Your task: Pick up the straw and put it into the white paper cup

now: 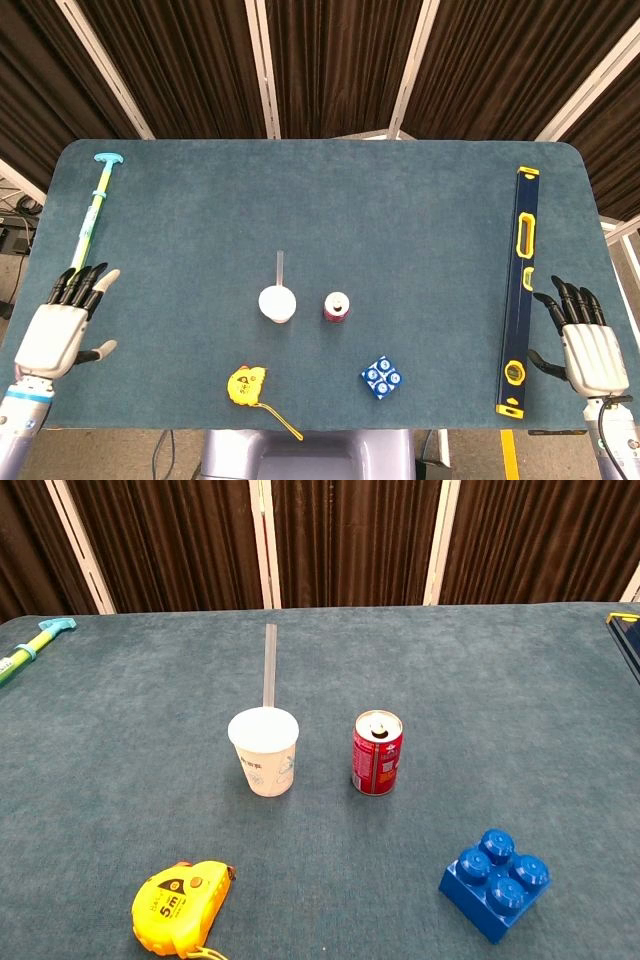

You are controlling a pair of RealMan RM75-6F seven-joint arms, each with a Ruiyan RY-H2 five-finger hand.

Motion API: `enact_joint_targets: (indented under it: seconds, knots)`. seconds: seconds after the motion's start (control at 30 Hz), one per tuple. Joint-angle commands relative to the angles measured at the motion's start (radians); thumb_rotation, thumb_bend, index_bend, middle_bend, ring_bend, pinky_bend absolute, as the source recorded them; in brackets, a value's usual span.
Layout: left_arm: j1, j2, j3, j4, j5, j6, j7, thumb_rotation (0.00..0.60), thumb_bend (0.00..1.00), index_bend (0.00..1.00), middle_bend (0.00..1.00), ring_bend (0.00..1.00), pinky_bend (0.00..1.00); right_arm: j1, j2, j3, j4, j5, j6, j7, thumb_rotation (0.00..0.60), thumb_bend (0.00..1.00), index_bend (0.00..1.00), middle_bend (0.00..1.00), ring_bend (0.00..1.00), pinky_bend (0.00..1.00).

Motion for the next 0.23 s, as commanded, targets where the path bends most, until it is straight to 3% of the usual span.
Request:
enact_joint_targets:
  seconds: [0.03, 0.23]
  knots:
    - [0.015, -0.003, 0.005, 0.014, 0.028, 0.017, -0.003, 0.6, 0.13, 0.0, 0.0, 0.0, 0.0, -0.002, -0.003, 0.001, -0.001, 0.002, 0.004, -0.006, 0.6, 0.18, 0.16, 0.0, 0.0, 0.0]
    - [0.031, -0.001, 0.005, 0.017, 0.04, 0.012, -0.006, 0.6, 0.13, 0.0, 0.0, 0.0, 0.0, -0.002, -0.004, 0.003, -0.004, 0.007, 0.004, -0.012, 0.6, 0.18, 0.16, 0.0, 0.0, 0.0]
